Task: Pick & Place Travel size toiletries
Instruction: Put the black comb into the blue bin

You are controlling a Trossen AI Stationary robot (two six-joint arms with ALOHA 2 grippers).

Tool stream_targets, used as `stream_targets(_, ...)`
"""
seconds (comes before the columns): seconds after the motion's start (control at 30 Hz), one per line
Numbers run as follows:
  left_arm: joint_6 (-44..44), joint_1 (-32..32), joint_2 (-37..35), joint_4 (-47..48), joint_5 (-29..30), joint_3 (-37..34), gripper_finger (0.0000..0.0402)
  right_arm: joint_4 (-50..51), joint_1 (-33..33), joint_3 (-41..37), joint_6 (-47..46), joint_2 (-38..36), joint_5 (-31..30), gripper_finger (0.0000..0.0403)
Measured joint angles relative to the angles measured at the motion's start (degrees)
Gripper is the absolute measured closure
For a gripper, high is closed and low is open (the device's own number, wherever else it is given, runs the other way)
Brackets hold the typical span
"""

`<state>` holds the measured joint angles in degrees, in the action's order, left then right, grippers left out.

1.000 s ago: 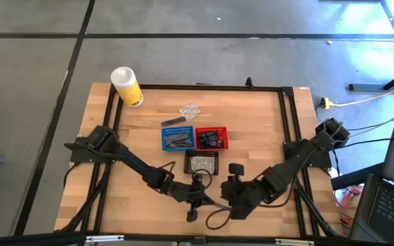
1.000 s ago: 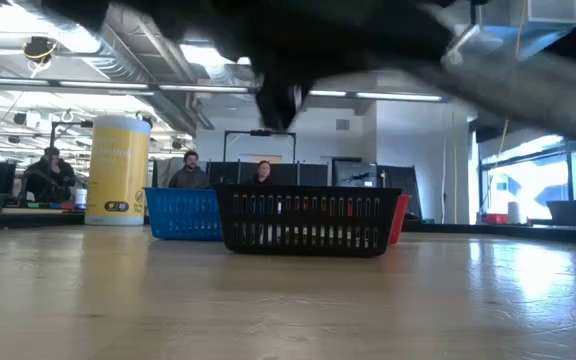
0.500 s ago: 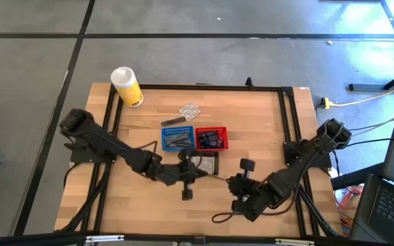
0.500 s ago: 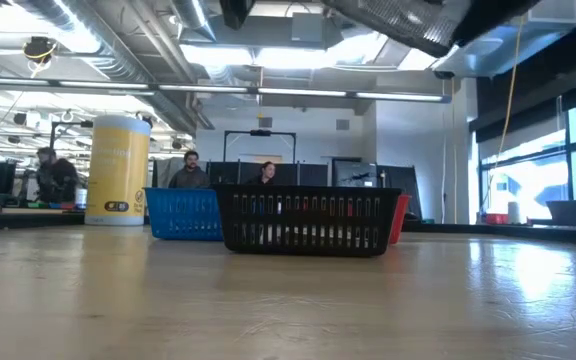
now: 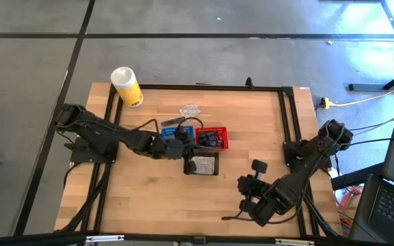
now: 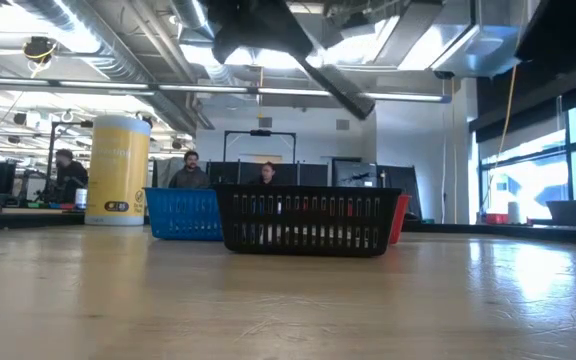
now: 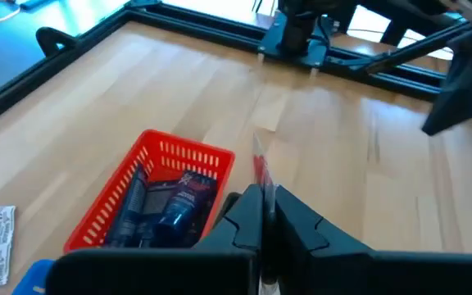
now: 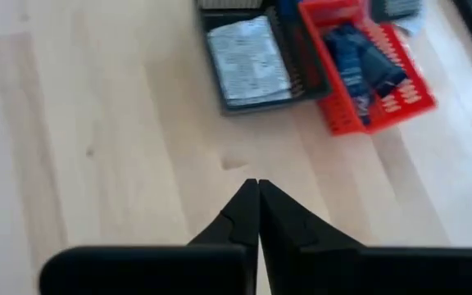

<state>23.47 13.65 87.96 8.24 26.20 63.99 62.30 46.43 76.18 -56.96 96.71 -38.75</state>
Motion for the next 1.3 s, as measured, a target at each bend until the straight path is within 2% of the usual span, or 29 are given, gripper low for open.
stream_targets(0.33,-2.68,-1.89,-1.44,-1.49,-0.06,-0.01,0.0396,4.15,2.14,0.0,-7.18,-0.01,-0.88,0.0399)
stream_targets(0.4,-3.41,-1.97,-1.42,-7.31,-1.29,-1.4,0.0396,4.12,2.29,0.0,-7.18,-0.02,-0.9,0.04)
stream_targets(0.53,-3.38,-2.47,-1.25,-27.8,-10.15,-9.12,0.0396,3.96,2.37,0.0,-7.13,-0.02,-0.88,0.0401)
stream_targets(0.6,-1.14,-2.88,-1.25,-35.34,-12.55,-13.2,0.0396,3.93,2.15,0.0,-7.13,-0.02,-0.88,0.0401)
stream_targets(0.87,10.38,-5.51,-6.37,-47.86,-12.84,-27.14,0.0396,3.77,2.06,0.0,-6.9,-0.04,-1.34,0.0401)
stream_targets(1.0,12.97,-5.67,-11.86,-50.03,-11.86,-31.27,0.0396,3.78,1.95,0.0,-6.65,-0.04,-1.55,0.0401)
stream_targets(1.13,15.96,-4.87,-17.1,-47.83,-8.28,-35.41,0.0396,4.51,1.95,0.0,-6.78,-0.04,-1.51,0.0401)
stream_targets(1.3,23.61,-4.38,-21.05,-46.63,-6.09,-40.95,0.0396,4.99,1.9,0.0,-7.12,-0.07,-1.5,0.0401)
